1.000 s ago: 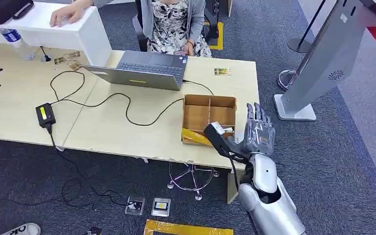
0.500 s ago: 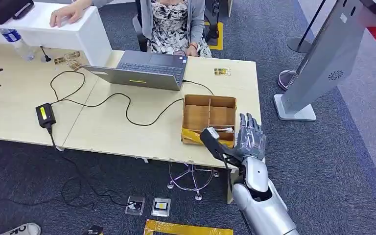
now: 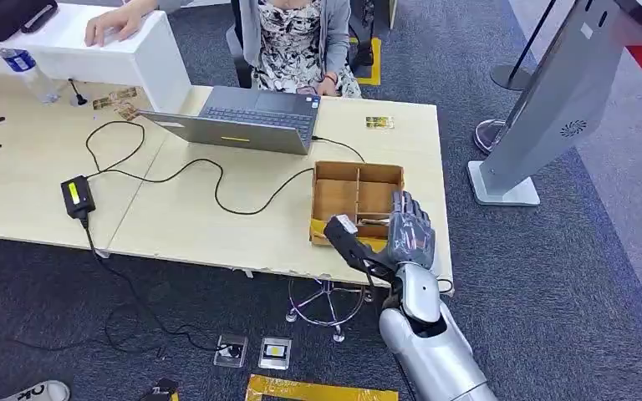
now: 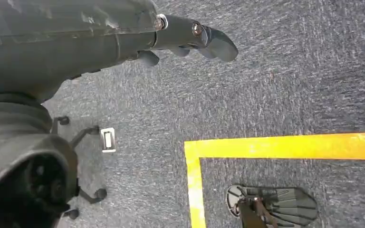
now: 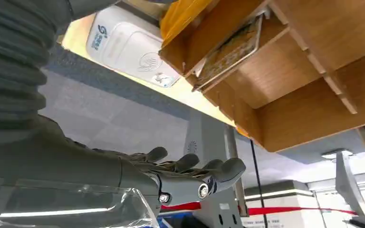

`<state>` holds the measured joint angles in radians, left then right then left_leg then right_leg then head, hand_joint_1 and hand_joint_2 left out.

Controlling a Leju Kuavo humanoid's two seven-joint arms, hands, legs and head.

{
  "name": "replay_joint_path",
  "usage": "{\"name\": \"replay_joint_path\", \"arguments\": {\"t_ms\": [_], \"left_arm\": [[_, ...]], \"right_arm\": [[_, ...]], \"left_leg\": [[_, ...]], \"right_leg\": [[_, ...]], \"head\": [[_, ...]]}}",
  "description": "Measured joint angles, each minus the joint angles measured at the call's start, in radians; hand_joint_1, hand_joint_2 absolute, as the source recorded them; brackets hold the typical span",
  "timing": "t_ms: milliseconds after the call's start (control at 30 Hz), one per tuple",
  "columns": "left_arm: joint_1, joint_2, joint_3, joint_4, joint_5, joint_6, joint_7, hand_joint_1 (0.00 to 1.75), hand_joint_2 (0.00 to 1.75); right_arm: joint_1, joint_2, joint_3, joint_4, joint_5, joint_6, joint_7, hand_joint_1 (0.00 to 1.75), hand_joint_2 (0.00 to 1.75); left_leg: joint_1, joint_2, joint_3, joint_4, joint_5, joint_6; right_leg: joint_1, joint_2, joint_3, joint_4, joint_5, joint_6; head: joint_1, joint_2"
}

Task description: Pass the card to the sensor for recognition and then transmit it.

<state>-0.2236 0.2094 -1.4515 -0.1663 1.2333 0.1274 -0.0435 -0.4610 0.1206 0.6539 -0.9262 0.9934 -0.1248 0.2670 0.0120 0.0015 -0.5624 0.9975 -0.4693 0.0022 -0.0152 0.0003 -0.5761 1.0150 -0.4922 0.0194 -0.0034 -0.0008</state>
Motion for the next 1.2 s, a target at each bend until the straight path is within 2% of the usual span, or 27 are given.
{"name": "replay_joint_path", "arguments": {"t_ms": [400,833,1200], "left_arm": [[-0.008,0.0,0.0,0.0,0.005,-0.001,0.006,0.0,0.0],[-0.004,0.0,0.0,0.0,0.012,0.005,0.011,0.0,0.0],[-0.002,0.005,0.0,0.0,-0.005,-0.004,0.019,0.0,0.0]], "right_arm": [[-0.06,0.044,0.0,0.148,-0.013,-0.069,-0.055,0.0,1.75],[-0.103,0.045,-0.001,0.278,-0.013,-0.1,-0.081,0.0,1.75],[-0.136,0.036,-0.015,0.328,-0.023,-0.131,-0.108,0.0,1.75]], "left_leg": [[0.0,0.0,0.0,0.0,0.0,0.0],[0.0,0.0,0.0,0.0,0.0,0.0],[0.0,0.0,0.0,0.0,0.0,0.0]], "right_leg": [[0.0,0.0,0.0,0.0,0.0,0.0],[0.0,0.0,0.0,0.0,0.0,0.0],[0.0,0.0,0.0,0.0,0.0,0.0]], "head": [[0.0,0.0],[0.0,0.0],[0.0,0.0]]}}
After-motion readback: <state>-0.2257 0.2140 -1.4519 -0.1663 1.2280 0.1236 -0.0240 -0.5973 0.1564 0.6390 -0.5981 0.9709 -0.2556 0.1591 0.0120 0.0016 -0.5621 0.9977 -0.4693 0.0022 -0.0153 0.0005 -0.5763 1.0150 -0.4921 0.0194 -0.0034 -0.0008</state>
